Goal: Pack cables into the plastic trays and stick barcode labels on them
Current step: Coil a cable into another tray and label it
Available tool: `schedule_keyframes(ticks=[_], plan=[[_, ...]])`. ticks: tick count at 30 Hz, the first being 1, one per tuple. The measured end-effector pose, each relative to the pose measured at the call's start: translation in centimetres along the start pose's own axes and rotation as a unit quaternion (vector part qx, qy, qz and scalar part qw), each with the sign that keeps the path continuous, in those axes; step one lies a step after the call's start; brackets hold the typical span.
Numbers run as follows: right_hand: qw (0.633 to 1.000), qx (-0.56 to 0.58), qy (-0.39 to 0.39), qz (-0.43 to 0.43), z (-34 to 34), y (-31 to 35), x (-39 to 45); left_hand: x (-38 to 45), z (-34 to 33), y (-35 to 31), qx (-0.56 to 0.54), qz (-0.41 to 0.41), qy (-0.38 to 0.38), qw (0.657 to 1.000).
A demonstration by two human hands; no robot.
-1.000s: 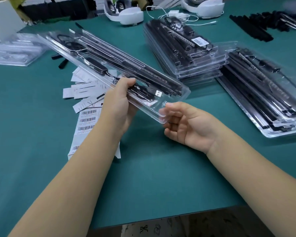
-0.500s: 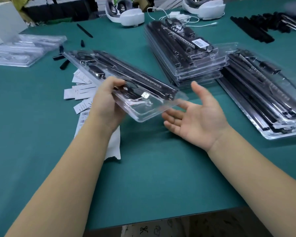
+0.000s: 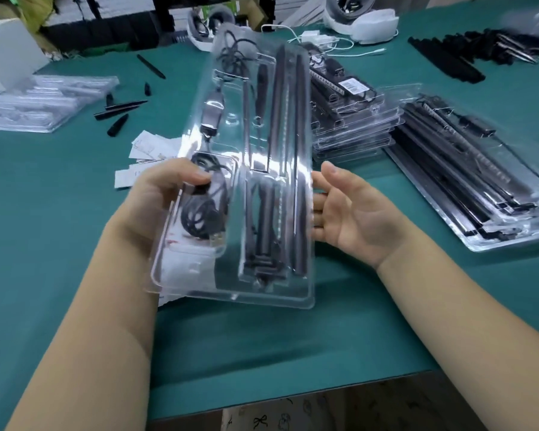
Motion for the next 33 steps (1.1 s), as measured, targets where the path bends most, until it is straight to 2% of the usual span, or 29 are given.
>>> schedule_keyframes(ticks=[2,3,8,10,12,13,16,17,21,23,28,33], plan=[[0.999,0.028,-0.011,0.020,0.3,0.4,0.0,-0.3,-2.2,0.3,0.006,0.001,0.046,0.999],[0.998,0.042,-0.025,0.030,0.6,0.6,0.0,-0.2,-2.8,0.6,0.018,0.007,0.042,0.999],[0.985,0.018,-0.146,0.088,2.7,1.4,-0.1,0.7,-4.4,1.7,0.084,0.009,0.076,0.994],[0.983,0.003,-0.161,0.092,2.9,1.2,-0.2,0.9,-4.6,1.8,0.114,0.019,0.108,0.987],[0.982,-0.006,-0.163,0.098,2.9,1.1,-0.2,0.8,-4.8,1.4,0.136,-0.007,0.143,0.980],[0.982,-0.008,-0.161,0.101,2.9,1.1,-0.2,1.0,-4.3,1.2,0.122,-0.015,0.122,0.985],[0.983,-0.023,-0.155,0.099,2.7,1.0,-0.2,2.1,-1.4,0.9,0.020,-0.005,-0.029,0.999],[0.983,-0.037,-0.153,0.095,2.6,0.9,-0.2,2.2,-1.0,0.9,0.002,0.001,-0.058,0.998],[0.984,-0.087,-0.140,0.074,2.0,0.2,-0.1,2.2,0.0,1.7,0.025,0.039,-0.140,0.989],[0.985,-0.093,-0.132,0.065,1.8,-0.1,-0.1,2.2,0.3,1.9,0.062,0.046,-0.154,0.985],[0.985,-0.108,-0.124,0.053,1.7,-0.3,0.0,2.3,0.5,2.0,0.096,0.053,-0.112,0.988],[0.984,-0.120,-0.129,0.040,2.2,-0.5,0.2,2.9,-0.2,2.1,0.050,0.035,-0.099,0.993]])
Point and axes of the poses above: each hand's wrist, its own x-axis towards the middle knuckle, its own z-axis out of the back of the hand, y = z × x, the point moved 9 cm from there along x, towards the middle knuckle, and after that the axes turned 3 degrees about -y, right-handed, at the moved point
